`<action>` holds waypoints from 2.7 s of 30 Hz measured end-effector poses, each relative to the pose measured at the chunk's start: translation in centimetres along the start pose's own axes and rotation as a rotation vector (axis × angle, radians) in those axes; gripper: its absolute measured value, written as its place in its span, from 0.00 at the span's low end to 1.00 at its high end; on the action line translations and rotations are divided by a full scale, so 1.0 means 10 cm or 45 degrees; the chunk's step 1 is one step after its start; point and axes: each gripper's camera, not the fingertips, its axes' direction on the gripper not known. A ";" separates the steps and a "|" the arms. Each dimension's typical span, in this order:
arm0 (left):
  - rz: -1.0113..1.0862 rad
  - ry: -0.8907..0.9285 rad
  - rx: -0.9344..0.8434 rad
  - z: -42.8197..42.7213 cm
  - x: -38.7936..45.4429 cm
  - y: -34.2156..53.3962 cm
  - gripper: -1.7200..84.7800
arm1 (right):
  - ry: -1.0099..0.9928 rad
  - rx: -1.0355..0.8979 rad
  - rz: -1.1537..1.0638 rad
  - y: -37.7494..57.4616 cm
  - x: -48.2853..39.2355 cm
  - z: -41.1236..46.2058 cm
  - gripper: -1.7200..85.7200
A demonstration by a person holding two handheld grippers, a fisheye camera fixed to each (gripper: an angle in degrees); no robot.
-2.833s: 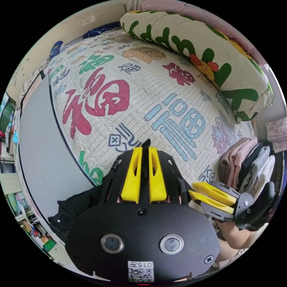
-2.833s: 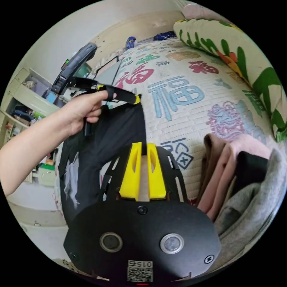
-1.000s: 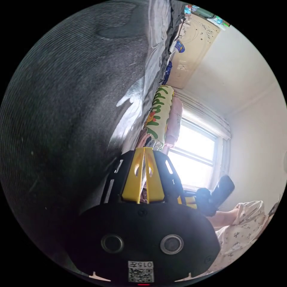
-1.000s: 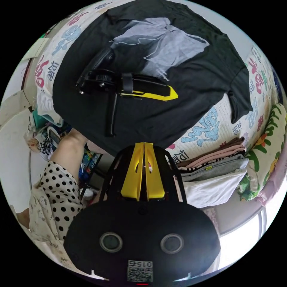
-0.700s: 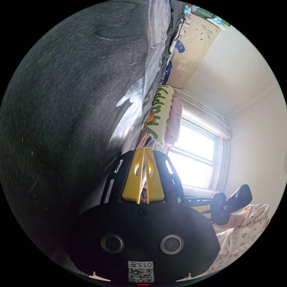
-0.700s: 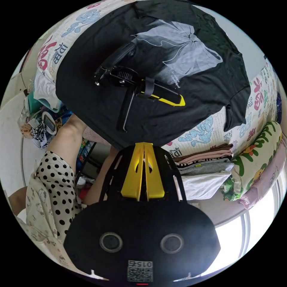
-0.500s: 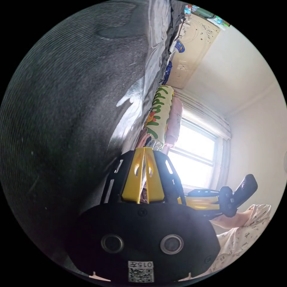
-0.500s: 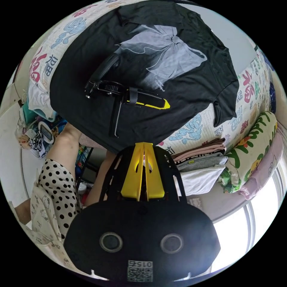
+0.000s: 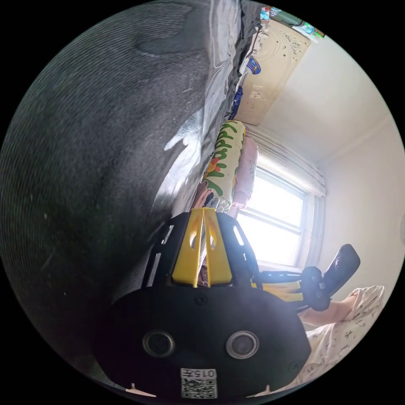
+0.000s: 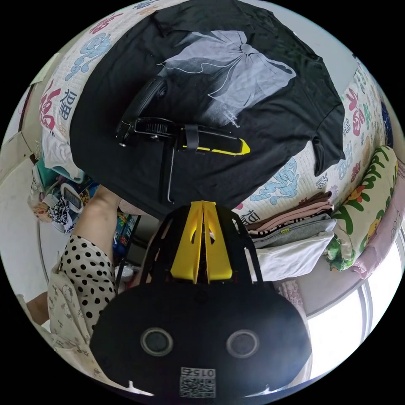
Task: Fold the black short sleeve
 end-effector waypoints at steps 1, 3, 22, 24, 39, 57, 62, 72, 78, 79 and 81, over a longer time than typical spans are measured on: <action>0.000 0.000 0.000 0.06 -0.09 0.01 0.01 | -0.024 -0.005 0.015 -0.01 0.07 0.02 0.01; 0.000 0.000 0.001 0.14 -0.22 0.03 0.01 | -0.046 -0.013 0.036 -0.02 0.16 0.05 0.01; 0.000 -0.007 0.008 0.45 -1.61 -0.05 0.01 | -0.199 -0.029 0.141 -0.12 0.79 0.09 0.01; 0.000 -0.008 0.009 0.44 -1.73 -0.08 0.01 | -0.224 -0.030 0.159 -0.13 0.86 0.07 0.01; 0.003 -0.017 0.016 0.25 -2.78 -0.32 0.01 | -0.425 0.044 0.277 -0.15 1.41 -0.10 0.01; 0.001 0.030 0.212 0.25 -4.11 -0.56 0.01 | -0.700 0.441 0.348 -0.24 2.05 -0.59 0.01; 0.016 0.059 0.309 0.40 -4.57 -0.56 0.01 | -0.706 0.621 0.295 -0.54 2.21 -1.06 0.02; 0.615 -0.204 0.213 0.17 -4.36 -0.59 0.06 | -0.697 0.838 0.069 -2.13 2.20 -1.81 0.10; 0.844 -1.237 0.315 -0.17 -4.21 -0.68 0.19 | -0.501 0.749 0.049 -2.99 1.82 -1.86 0.11; 0.854 -1.322 0.290 -0.11 -4.29 -0.73 0.19 | -0.474 0.732 0.054 -3.09 1.75 -1.84 0.11; 0.882 -1.408 0.208 0.07 -4.42 -0.82 0.20 | -0.468 0.699 0.063 -3.21 1.65 -1.79 0.11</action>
